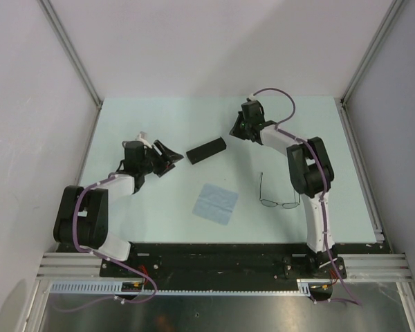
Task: Organize the sunglasses
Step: Move the sunglasses case to the center of the board.
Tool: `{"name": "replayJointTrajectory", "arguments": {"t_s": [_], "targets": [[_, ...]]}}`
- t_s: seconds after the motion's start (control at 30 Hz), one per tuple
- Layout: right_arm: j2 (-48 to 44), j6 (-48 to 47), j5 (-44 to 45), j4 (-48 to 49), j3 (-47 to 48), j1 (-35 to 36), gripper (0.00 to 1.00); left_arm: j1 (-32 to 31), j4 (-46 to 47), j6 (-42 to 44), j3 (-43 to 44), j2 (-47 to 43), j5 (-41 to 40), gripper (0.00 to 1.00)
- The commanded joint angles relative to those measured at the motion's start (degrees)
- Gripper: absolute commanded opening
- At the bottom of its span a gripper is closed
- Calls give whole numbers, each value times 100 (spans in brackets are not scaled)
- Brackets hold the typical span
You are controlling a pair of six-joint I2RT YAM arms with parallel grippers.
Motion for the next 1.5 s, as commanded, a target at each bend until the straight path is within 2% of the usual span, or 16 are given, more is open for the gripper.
{"name": "replayJointTrajectory", "arguments": {"t_s": [0.0,0.17,0.27,0.47,0.63,0.8,0.97,1.13,1.27,1.47], "targets": [[427,191,259,-239,578,11,13,-53,252,-105,146,-72,-182,67],[700,183,163,-249,823,29,13,-53,252,-114,146,-107,-138,70],[920,78,-13,-353,1061,63,13,-53,243,-9,207,-98,-7,76],[999,-133,-110,-565,1176,283,15,-36,243,79,207,-134,-252,81],[754,-160,-137,-538,799,424,16,35,234,211,541,103,-577,83],[358,-125,-145,-486,315,617,16,35,234,246,1094,796,-411,83],[7,-134,-216,-495,-185,916,16,43,234,211,1262,1088,-507,83],[-284,-370,-268,-354,-371,1512,22,131,226,238,1113,896,-709,85],[-284,-546,56,-827,-108,1812,25,281,112,194,973,414,-920,88],[-977,-862,1119,-1162,-230,1988,50,369,-1152,404,1042,-711,-2087,94]]}}
